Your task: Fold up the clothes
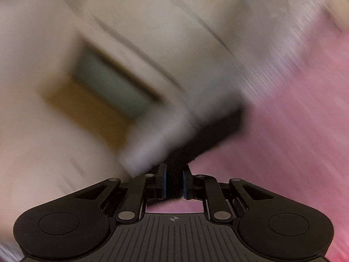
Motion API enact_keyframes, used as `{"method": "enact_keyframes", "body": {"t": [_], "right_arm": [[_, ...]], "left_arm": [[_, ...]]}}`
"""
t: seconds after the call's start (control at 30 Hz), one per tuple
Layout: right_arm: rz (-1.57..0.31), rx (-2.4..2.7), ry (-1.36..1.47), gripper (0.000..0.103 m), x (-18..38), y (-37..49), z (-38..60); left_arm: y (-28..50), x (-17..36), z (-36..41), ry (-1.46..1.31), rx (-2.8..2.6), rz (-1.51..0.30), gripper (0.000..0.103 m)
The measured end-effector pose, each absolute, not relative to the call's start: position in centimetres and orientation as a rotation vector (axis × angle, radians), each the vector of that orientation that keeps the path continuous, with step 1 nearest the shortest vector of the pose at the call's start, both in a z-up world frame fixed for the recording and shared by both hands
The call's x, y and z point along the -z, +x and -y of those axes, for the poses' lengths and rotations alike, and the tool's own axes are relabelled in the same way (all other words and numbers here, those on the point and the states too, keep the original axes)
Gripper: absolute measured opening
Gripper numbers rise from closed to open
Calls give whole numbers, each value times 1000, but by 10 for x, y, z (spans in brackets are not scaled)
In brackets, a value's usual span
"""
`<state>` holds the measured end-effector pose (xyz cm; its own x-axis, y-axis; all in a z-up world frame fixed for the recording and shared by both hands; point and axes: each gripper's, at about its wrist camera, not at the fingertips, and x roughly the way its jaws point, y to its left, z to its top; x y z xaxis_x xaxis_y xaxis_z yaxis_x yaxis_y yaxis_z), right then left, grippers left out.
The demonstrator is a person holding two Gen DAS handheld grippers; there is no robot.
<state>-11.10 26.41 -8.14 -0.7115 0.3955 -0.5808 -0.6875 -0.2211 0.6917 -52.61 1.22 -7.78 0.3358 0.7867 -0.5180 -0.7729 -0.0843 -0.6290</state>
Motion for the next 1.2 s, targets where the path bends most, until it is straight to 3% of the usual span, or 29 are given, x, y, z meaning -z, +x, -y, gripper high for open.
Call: {"method": "enact_keyframes", "body": {"t": [0.13,0.23,0.47,0.53,0.7,0.87,1.0,1.2], "right_arm": [[-1542,-1634,-731,18,181,-74,-235],[-1609,-1511,-749,20,209,-49,-232],[-1407,-1683,-717,31,183,-59,-220],[-1358,-1714,-753,36,189,-73,-214],[-1339,-1737,-862,39,232,-90,-197],[-1388,-1698,-949,44,292,-95,-183],[-1414,-1683,-985,53,336,-103,-175],[-1483,-1686,-811,55,378,-111,-181]], "left_arm": [[-504,165,41,-1319,-1485,-285,13],[-490,182,48,-1401,-1532,-333,13],[-470,176,51,-1313,-1541,-466,17],[-464,183,46,-1297,-1545,-509,17],[-452,206,36,-1272,-1547,-603,27],[-463,261,39,-1381,-1532,-575,27],[-492,307,49,-1541,-1553,-391,27],[-525,348,58,-1603,-1564,-86,30]]}}
